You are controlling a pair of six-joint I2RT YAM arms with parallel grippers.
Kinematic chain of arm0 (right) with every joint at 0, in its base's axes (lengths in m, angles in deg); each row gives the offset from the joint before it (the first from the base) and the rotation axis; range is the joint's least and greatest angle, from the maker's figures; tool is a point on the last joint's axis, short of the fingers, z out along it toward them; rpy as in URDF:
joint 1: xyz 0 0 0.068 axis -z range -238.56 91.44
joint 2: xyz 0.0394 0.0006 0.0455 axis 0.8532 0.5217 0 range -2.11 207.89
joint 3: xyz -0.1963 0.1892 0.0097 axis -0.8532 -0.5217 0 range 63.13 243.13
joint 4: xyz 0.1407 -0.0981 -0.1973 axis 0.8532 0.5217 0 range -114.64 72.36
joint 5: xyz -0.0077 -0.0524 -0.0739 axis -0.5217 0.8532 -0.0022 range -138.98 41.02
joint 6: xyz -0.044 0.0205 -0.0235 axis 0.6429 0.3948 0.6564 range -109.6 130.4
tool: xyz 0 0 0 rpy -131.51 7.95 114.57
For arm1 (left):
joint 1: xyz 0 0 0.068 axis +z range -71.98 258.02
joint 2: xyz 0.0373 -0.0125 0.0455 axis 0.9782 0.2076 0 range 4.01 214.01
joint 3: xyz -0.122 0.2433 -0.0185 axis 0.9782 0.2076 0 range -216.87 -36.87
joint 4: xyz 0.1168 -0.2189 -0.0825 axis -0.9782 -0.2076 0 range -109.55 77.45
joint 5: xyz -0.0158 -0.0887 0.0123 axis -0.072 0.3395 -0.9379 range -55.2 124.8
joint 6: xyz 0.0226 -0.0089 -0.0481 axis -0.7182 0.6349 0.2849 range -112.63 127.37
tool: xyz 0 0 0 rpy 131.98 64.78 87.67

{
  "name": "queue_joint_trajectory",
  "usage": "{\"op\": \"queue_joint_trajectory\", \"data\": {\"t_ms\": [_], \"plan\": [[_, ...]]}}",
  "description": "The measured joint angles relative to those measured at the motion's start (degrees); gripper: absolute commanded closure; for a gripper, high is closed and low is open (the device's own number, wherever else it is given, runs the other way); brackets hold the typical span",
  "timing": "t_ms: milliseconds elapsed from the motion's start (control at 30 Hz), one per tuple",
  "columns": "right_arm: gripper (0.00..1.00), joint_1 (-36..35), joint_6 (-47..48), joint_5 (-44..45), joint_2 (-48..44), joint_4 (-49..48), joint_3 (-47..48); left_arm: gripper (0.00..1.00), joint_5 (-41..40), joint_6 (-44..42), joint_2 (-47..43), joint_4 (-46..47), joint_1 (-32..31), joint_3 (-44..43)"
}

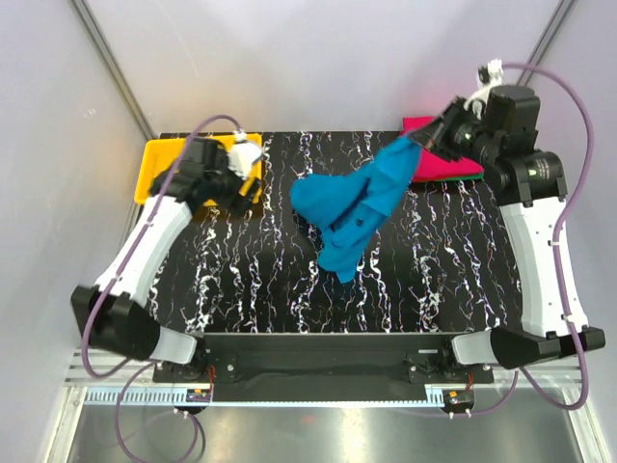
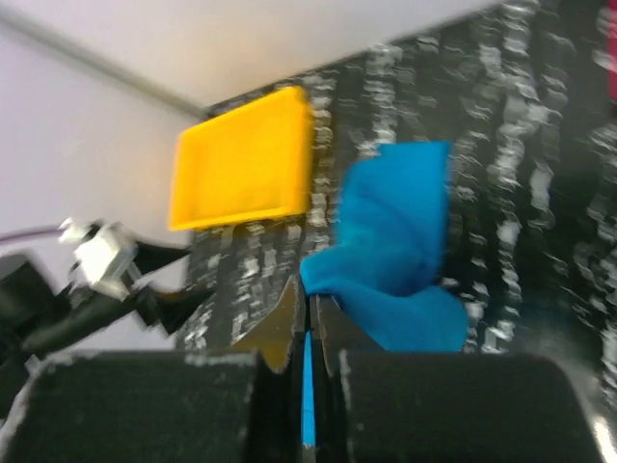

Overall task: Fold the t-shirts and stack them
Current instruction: Flatten the tshirt out

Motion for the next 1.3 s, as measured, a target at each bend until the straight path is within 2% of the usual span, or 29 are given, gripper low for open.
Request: {"op": "queue_joint_trajectory", "data": {"t_ms": [200, 267, 367, 467, 800, 1033, 1167, 1200, 1267, 1300], "plan": [[1.0, 9.0, 0.6, 3.8, -1.2, 0.3, -18.7, 0.21, -0.6, -1.0, 14.2, 1.8, -13.0, -0.4], [1.0, 10.9, 0.9, 4.5, -0.8, 0.2, -22.1, 0.15, -1.0, -1.6, 19.0, 2.0, -16.3, -1.1], [1.0, 13.8, 1.6, 5.6, 1.1, -0.4, -24.1, 0.11, -2.3, -3.0, 24.5, 3.3, -19.7, -2.6], [1.0, 14.7, 1.8, 5.7, 2.9, -2.8, -25.2, 0.09, -4.0, -3.8, 28.0, 5.9, -21.7, -3.7], [1.0, 14.7, 2.1, 5.5, 4.1, -7.3, -29.7, 0.29, -4.0, 2.4, 35.5, 11.7, -24.6, -7.4], [1.0, 15.0, 2.1, 5.3, 4.1, -7.8, -29.9, 0.29, -3.1, 6.1, 39.2, 11.5, -25.9, -10.4], [1.0, 15.1, 2.1, 5.3, 4.2, -8.0, -29.9, 0.47, -3.2, 7.3, 39.4, 11.8, -26.4, -10.7], [1.0, 15.2, 2.1, 5.3, 4.2, -8.1, -29.9, 0.59, -3.6, 7.7, 39.7, 11.8, -26.5, -11.0], [1.0, 15.3, 2.1, 5.2, 4.3, -8.3, -29.9, 0.71, -4.8, 8.2, 40.4, 12.2, -26.8, -11.9], [1.0, 15.4, 2.1, 5.2, 4.3, -8.4, -29.9, 0.89, -5.3, 8.4, 40.6, 12.3, -26.8, -12.1]]}}
